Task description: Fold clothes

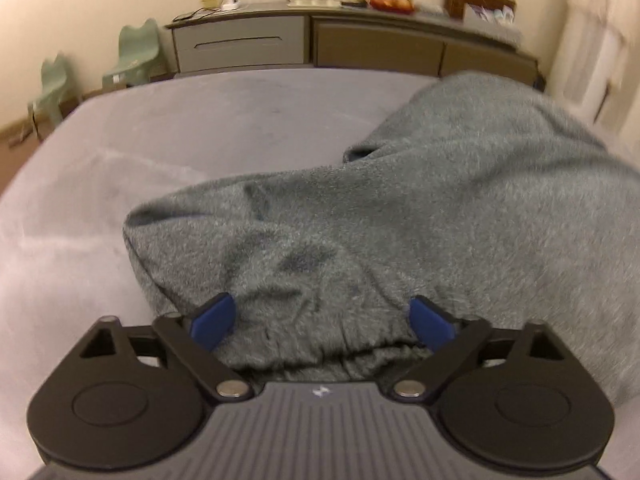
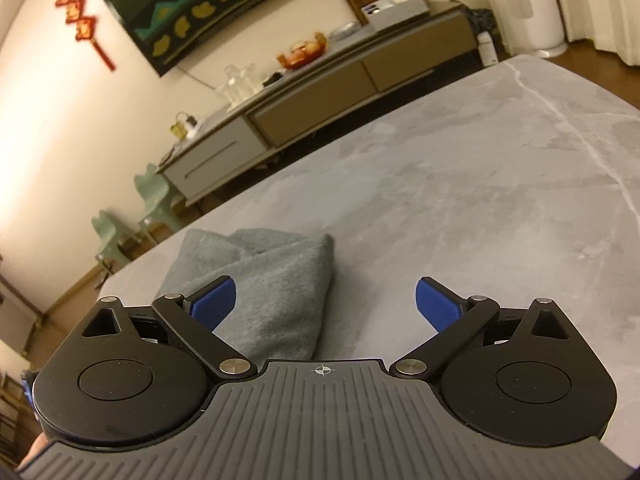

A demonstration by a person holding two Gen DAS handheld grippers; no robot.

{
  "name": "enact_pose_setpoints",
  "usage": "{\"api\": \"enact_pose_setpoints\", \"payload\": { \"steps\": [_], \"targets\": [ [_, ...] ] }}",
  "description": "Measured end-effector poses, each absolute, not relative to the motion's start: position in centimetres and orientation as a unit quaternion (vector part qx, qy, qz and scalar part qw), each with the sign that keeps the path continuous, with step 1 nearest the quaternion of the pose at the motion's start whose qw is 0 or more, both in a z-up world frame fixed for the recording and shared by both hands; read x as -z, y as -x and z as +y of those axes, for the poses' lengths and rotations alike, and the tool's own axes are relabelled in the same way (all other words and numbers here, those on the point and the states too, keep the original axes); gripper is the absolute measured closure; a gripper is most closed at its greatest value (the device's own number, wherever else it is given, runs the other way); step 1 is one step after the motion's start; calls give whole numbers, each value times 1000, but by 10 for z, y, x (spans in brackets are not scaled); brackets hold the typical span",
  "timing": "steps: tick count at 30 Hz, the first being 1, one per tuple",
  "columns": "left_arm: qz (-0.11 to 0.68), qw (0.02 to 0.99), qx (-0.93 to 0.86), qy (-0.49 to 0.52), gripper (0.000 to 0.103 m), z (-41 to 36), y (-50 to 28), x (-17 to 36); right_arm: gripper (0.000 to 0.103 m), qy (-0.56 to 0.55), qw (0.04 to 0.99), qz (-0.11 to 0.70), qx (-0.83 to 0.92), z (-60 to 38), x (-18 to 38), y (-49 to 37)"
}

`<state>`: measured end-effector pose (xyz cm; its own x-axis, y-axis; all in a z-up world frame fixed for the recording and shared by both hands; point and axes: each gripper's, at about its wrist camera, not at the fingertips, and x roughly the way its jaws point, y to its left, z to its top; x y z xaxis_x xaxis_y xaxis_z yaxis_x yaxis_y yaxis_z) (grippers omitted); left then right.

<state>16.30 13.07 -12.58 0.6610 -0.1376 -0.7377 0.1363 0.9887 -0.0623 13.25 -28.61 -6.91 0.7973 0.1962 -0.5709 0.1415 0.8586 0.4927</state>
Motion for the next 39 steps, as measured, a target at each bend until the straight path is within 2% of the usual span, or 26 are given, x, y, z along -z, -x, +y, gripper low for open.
{"api": "enact_pose_setpoints", "payload": {
  "steps": [1,2,6,10,12,13,15,16,17,21,24,27,31,32,33,35,36,37,38,39],
  "targets": [
    [386,916,108,9,81,115,-158,107,4,-263,911,318,-18,-282,69,-134],
    [367,920,141,16,91,99,-153,89,4,-261,911,319,-21,-279,68,-135],
    [284,919,268,47,91,36,-132,16,4,-267,918,293,-16,-276,61,-131],
    [194,897,390,76,91,-28,-112,-58,4,-330,907,254,57,-312,59,-121],
    [164,886,430,58,85,-65,-97,-84,4,-363,896,236,98,-333,59,-113],
    [153,881,446,42,76,-84,-89,-95,4,-377,889,231,119,-344,61,-106],
    [146,896,420,18,48,-100,-87,-97,4,-408,871,221,164,-368,65,-90],
    [150,909,389,19,23,-93,-91,-89,4,-424,862,216,175,-379,67,-83],
    [156,921,356,29,12,-79,-95,-78,4,-440,853,212,185,-389,69,-76],
    [232,946,202,103,13,4,-138,-12,3,-488,829,200,187,-416,76,-58],
    [319,940,101,60,16,51,-178,50,3,-481,836,199,172,-415,73,-58],
    [385,919,82,33,16,66,-185,104,3,-454,855,213,133,-398,69,-70],
    [404,905,108,76,10,48,-199,132,3,-398,874,277,29,-347,72,-101],
    [401,906,112,74,12,41,-199,131,3,-384,873,300,-2,-333,76,-111],
    [396,910,109,59,19,34,-198,126,3,-368,869,328,-31,-314,83,-122],
    [405,907,108,47,94,32,-210,124,4,-314,875,364,-56,-281,95,-138],
    [403,907,107,54,93,37,-214,119,5,-278,881,377,-64,-264,100,-146],
    [386,913,107,74,100,49,-213,105,16,-241,886,390,-71,-247,105,-154],
    [368,919,106,95,100,60,-212,92,41,-205,887,406,-79,-235,111,-160],
    [351,924,105,115,100,71,-211,78,60,-168,886,422,-87,-222,116,-166]
  ]
}}
